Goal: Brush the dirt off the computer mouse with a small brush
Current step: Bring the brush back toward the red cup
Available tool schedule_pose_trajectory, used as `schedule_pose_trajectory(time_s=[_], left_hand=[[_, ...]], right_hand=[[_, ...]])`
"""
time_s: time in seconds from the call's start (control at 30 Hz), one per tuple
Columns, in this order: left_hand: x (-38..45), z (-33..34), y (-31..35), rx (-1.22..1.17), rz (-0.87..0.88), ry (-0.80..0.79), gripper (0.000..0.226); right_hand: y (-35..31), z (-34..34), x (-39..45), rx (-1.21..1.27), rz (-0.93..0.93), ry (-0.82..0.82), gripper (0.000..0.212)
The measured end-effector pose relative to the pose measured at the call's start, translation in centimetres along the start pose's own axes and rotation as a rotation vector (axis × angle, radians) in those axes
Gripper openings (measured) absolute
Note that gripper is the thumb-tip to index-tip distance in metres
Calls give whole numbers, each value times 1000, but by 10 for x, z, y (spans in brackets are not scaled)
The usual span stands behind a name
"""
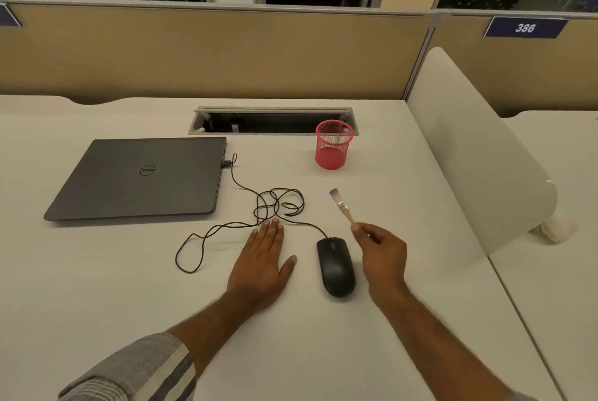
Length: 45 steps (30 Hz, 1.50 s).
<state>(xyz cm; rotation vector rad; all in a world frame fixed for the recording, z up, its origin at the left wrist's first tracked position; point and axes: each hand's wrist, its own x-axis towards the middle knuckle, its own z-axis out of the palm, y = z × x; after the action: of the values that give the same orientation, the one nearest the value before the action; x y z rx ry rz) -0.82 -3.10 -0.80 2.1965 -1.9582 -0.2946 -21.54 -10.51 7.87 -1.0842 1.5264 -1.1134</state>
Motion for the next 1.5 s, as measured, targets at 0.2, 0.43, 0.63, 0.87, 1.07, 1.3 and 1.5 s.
schedule_pose_trajectory(time_s=[0.2,0.43,0.63,0.87,1.07,1.3,1.5], left_hand=[[2,-3,0,-25,5,-6,78],[1,-1,1,-31,1,-6,79],[2,-1,-2,-15,-1,-26,81],[1,-1,-1,-22,-2,-30,82],[1,0,0,-23,-13,-28,82],[1,-3,1,-16,-23,-36,81],[1,-4,1,-8,-27,-44,81]], right_hand=[[-31,4,36,184,232,-131,15],[-50,20,68,404,482,-342,17],[-84,49,98,38,189,-269,13],[-106,80,144,-90,-105,-150,16],[-115,100,183,-417,-363,40,13],[-101,115,210,-747,-387,109,15],[-85,122,220,-924,-235,138,29]])
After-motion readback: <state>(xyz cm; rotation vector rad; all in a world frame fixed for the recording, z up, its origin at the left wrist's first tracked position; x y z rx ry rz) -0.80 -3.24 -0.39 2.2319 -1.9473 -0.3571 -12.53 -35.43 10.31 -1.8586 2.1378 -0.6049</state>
